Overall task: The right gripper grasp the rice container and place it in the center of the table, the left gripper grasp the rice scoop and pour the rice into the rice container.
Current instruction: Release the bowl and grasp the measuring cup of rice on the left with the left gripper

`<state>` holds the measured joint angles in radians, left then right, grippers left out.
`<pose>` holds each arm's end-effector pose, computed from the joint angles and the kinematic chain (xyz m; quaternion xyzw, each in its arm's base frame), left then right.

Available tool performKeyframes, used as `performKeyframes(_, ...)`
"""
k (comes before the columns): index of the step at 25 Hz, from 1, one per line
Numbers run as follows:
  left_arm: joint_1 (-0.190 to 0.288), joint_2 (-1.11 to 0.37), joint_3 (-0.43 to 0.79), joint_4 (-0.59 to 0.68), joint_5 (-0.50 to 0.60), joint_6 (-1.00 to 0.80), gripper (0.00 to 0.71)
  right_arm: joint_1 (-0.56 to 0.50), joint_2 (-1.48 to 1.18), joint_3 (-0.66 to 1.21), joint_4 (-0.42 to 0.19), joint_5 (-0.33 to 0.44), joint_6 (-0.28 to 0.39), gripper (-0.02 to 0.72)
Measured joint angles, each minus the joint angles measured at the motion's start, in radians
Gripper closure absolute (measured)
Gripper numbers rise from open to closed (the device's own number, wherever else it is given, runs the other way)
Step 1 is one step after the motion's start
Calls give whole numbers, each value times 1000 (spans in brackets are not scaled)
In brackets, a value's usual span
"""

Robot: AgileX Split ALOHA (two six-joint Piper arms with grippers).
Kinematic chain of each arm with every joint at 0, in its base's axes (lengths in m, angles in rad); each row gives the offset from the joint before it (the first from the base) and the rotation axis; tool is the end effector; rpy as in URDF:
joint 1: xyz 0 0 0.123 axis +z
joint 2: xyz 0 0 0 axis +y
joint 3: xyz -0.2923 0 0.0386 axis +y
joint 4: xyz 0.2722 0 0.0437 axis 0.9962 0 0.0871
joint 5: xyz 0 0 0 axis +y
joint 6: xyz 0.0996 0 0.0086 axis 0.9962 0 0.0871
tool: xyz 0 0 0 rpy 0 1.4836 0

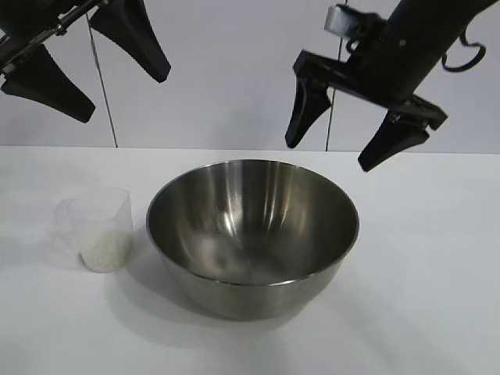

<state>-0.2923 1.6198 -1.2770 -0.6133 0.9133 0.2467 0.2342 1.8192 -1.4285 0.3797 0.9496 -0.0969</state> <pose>0.3379 -0.1493 0.2846 0.1204 0.9359 -0.2752 0.1841 0.3923 0.1246 0.2441 -0.0768 0.9703 0.1792 0.1434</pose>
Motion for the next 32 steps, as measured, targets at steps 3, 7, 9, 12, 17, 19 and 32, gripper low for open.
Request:
performKeyframes(3,0,0,0,0,0,0,16,-22,-12,-33,-33,54,26,39)
performKeyframes(7,0,0,0,0,-1,0,16,-72,-46,-33,-36,85,41,39)
performKeyframes(9,0,0,0,0,-8,0,16,-99,-57,-33,-36,95,44,40)
performKeyframes(12,0,0,0,0,-12,27,18,-113,-61,-33,-37,109,44,40)
performKeyframes(17,0,-30,30,0,-126,133,54,-113,-61,-33,-37,115,43,42)
performKeyframes(19,0,-79,81,-1,-231,203,57,-113,-61,-33,-37,115,43,42)
performKeyframes(32,-57,-237,489,-48,-1073,503,63,-113,-61,-33,-37,101,40,42)
